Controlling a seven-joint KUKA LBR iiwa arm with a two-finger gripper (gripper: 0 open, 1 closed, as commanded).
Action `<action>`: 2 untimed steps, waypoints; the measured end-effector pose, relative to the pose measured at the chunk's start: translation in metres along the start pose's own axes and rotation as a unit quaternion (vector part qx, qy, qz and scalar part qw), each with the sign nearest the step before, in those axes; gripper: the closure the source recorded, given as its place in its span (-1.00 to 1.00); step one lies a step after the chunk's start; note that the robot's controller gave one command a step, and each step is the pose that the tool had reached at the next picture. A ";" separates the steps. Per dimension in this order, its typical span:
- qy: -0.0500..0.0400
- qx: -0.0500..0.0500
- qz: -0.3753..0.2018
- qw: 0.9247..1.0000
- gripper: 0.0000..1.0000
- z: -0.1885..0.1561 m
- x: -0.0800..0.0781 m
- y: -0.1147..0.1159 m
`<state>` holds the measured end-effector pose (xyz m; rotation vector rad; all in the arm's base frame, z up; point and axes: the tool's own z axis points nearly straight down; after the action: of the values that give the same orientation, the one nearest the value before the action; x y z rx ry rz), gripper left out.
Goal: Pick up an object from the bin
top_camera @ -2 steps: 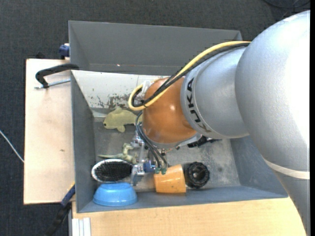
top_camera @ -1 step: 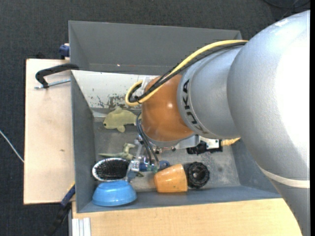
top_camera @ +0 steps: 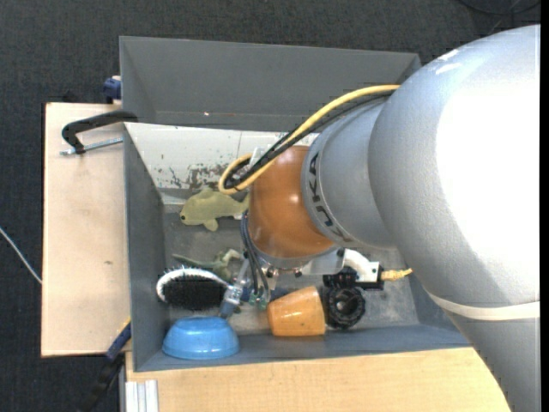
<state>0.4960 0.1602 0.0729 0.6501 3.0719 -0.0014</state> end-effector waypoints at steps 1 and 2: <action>0.001 0.000 -0.001 1.000 -1.00 -0.002 -0.001 0.000; 0.001 0.000 0.001 1.000 1.00 -0.002 -0.001 0.000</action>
Offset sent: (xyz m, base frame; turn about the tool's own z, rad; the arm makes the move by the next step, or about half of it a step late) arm 0.0000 0.0000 0.0000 0.0000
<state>0.4970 0.1597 0.0753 0.6522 3.0730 0.0004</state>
